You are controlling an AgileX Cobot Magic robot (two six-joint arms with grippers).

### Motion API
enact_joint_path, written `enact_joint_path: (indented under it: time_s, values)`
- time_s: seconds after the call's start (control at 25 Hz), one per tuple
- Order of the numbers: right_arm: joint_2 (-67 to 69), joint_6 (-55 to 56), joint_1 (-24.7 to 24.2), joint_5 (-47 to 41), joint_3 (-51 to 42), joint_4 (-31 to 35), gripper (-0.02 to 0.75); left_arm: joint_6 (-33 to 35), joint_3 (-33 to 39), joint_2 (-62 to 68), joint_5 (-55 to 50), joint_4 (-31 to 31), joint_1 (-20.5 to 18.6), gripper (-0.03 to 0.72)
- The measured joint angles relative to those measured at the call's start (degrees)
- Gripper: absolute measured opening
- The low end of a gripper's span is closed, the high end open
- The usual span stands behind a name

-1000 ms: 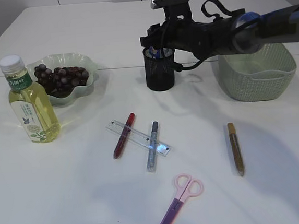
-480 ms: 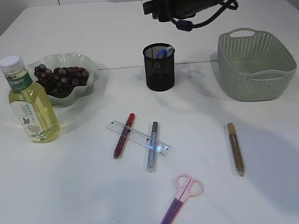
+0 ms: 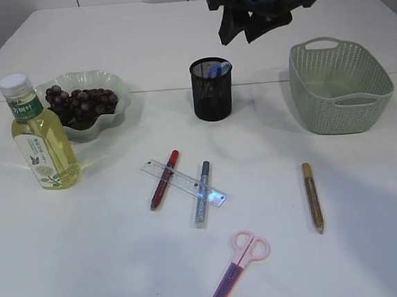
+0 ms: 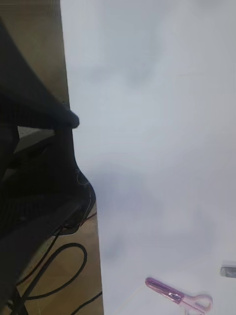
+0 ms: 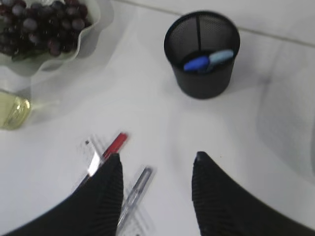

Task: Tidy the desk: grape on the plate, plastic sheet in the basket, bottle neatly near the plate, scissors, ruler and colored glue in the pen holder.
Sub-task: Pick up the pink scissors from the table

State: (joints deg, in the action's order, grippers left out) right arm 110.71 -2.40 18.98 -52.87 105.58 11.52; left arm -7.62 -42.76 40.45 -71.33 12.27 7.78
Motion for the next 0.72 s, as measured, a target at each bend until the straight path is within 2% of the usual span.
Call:
enact_joint_path:
  time_s: [0.28, 0.72]
  values:
    - [-1.3, 6.6, 0.0, -15.9, 0.3, 3.1, 0.376, 2.4, 0.0, 0.0, 0.0, 0.0, 0.0, 0.32]
    - [-2.0, 14.3, 0.7, -18.0, -0.9, 5.1, 0.377, 3.2, 0.0, 0.0, 0.0, 0.0, 2.8, 0.32]
